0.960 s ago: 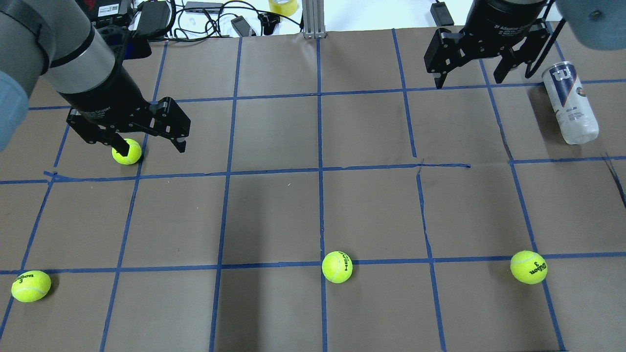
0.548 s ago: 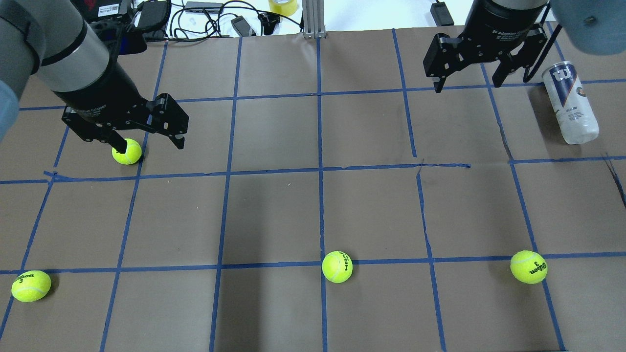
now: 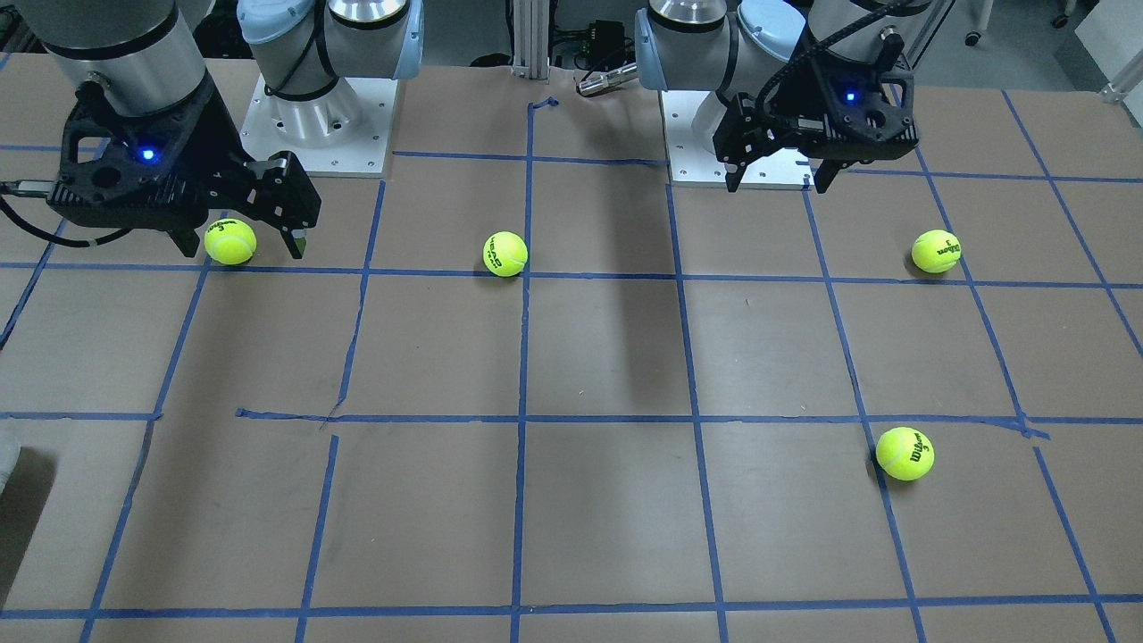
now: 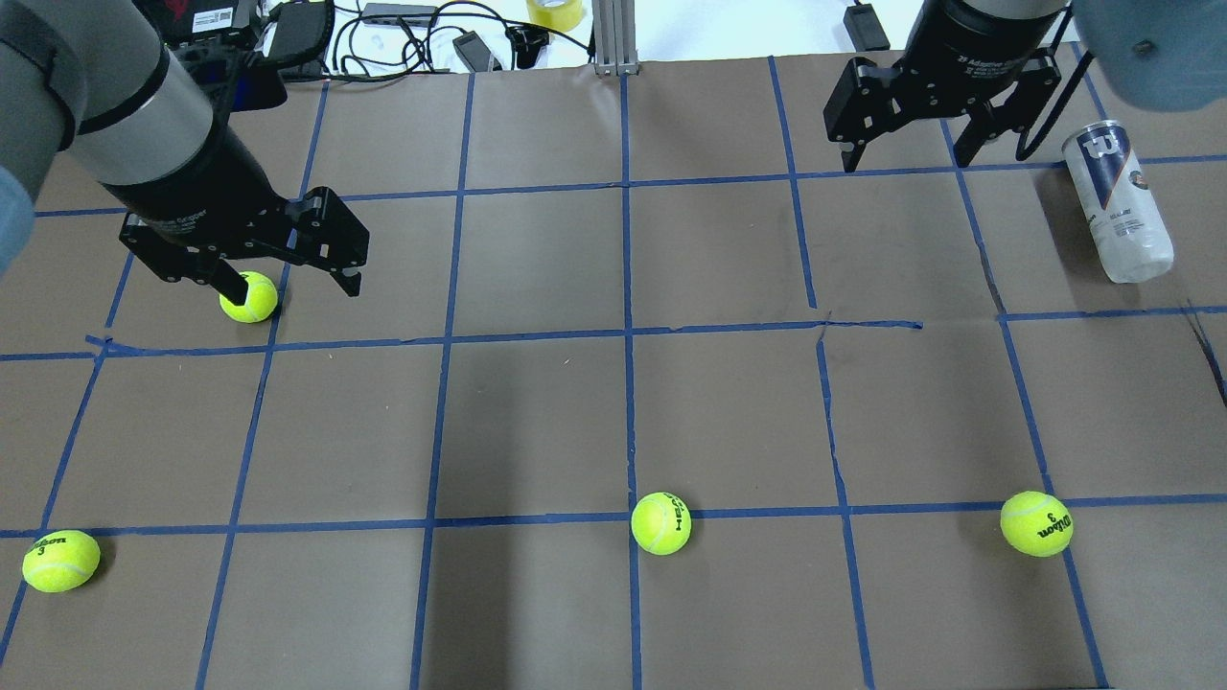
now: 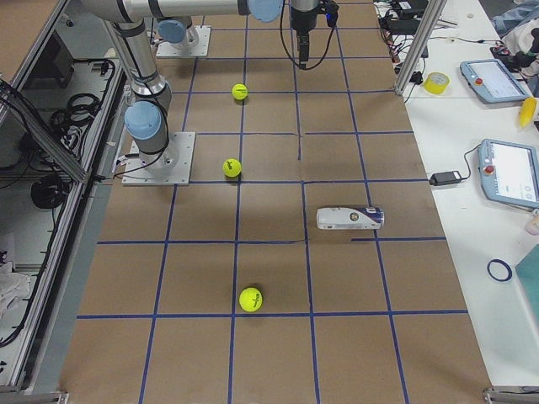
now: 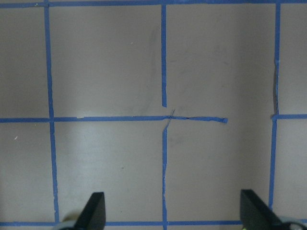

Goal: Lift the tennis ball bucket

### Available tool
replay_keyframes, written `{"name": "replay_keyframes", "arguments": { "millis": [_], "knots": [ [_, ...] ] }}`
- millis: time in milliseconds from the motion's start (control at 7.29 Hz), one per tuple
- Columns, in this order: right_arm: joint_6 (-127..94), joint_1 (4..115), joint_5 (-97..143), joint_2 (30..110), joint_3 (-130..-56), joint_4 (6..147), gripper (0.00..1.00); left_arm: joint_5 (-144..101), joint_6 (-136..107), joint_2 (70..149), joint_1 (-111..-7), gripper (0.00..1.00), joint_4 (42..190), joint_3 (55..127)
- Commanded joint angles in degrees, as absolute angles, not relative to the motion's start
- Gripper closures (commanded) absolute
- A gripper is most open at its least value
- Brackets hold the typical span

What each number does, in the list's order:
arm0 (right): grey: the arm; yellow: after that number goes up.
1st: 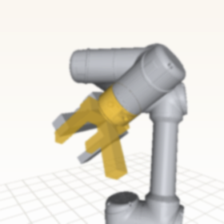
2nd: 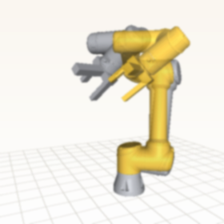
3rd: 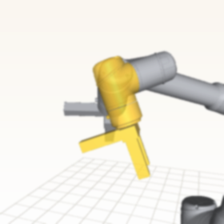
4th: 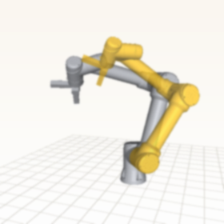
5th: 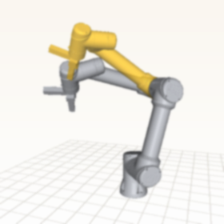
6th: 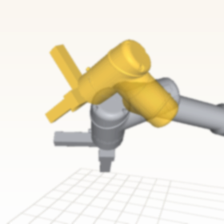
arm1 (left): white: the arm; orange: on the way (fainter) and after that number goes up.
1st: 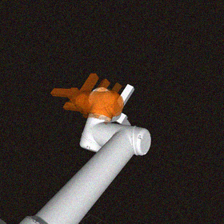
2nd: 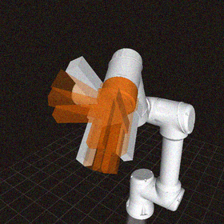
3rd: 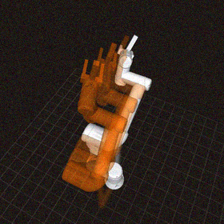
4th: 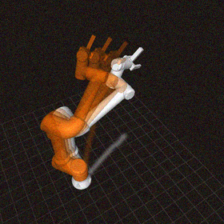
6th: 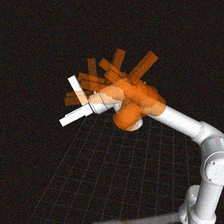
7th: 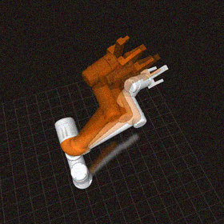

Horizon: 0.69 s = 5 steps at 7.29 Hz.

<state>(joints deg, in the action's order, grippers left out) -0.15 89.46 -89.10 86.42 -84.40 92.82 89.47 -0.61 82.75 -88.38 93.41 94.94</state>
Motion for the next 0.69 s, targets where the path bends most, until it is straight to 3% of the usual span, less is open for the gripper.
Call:
{"name": "replay_keyframes", "arguments": {
  "millis": [0,274,548],
  "knots": [
    [0.26,84.32,-87.20,83.43,-83.24,95.89,0.00,89.47,-0.62,82.71,-88.33,0.00,93.60,94.92],
    [1.83,77.64,-89.37,76.15,-76.07,96.24,0.00,89.91,-0.62,82.71,-88.42,0.00,93.60,94.92],
    [5.70,70.00,-91.24,64.05,-65.71,95.98,0.00,90.17,-0.62,82.71,-88.42,0.00,93.60,95.01]
  ]
}}
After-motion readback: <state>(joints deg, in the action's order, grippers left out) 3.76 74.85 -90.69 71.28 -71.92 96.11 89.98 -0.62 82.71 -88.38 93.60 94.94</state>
